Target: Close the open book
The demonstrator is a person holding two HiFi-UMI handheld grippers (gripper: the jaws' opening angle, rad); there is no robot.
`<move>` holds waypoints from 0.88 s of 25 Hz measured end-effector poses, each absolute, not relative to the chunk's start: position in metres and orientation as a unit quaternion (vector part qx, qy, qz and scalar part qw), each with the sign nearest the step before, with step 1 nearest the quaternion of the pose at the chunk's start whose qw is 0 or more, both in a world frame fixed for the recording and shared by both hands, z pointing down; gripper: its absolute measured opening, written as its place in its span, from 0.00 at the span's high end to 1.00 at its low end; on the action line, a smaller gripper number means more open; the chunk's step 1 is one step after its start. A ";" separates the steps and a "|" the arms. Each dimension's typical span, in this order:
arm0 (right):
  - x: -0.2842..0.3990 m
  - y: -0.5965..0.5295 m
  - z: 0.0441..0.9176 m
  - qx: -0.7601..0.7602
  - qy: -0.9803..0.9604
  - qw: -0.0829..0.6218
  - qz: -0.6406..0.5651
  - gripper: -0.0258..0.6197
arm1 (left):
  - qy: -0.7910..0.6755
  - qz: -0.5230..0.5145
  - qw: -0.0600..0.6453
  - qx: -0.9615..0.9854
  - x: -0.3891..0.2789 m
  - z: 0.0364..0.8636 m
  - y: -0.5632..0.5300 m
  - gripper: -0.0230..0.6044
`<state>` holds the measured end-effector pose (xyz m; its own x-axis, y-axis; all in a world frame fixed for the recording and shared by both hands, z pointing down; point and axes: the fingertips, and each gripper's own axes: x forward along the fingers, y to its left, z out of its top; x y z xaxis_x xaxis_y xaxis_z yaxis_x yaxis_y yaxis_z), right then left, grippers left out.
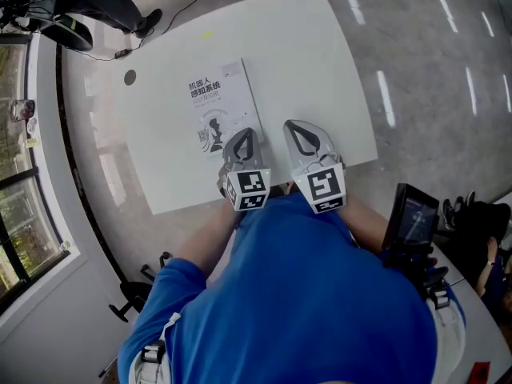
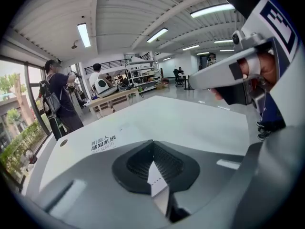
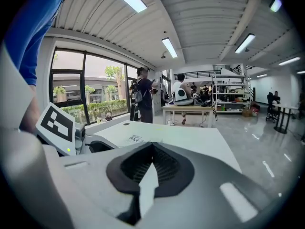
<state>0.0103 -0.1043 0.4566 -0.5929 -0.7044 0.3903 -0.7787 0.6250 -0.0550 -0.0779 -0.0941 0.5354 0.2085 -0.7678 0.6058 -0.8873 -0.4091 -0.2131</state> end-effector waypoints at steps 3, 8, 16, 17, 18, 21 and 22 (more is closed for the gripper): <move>0.014 -0.111 0.466 0.410 -0.888 0.171 0.118 0.96 | -0.530 0.352 0.098 0.765 -0.072 0.551 -0.099 0.86; 0.017 -0.119 0.478 0.400 -0.890 0.176 0.128 0.96 | -0.519 0.387 0.108 0.754 -0.063 0.570 -0.105 0.70; 0.022 -0.129 0.489 0.394 -0.890 0.174 0.146 0.96 | -0.539 0.417 0.150 0.716 -0.065 0.587 -0.125 0.55; 0.024 -0.131 0.490 0.394 -0.890 0.174 0.148 0.96 | -0.543 0.416 0.159 0.711 -0.065 0.589 -0.129 0.55; 0.025 -0.135 0.492 0.394 -0.890 0.174 0.149 0.96 | -0.547 0.417 0.165 0.707 -0.065 0.591 -0.134 0.55; 0.031 -0.152 0.499 0.391 -0.891 0.171 0.153 0.96 | -0.556 0.422 0.176 0.694 -0.064 0.600 -0.151 0.55; 0.032 -0.154 0.500 0.390 -0.892 0.171 0.154 0.96 | -0.558 0.425 0.179 0.690 -0.064 0.602 -0.153 0.55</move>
<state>0.0319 -0.1541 0.5004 -0.6378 -0.6427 0.4244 -0.7477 0.6489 -0.1410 -0.0641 -0.1533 0.6024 0.0153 -0.6184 0.7857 -0.9221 -0.3125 -0.2281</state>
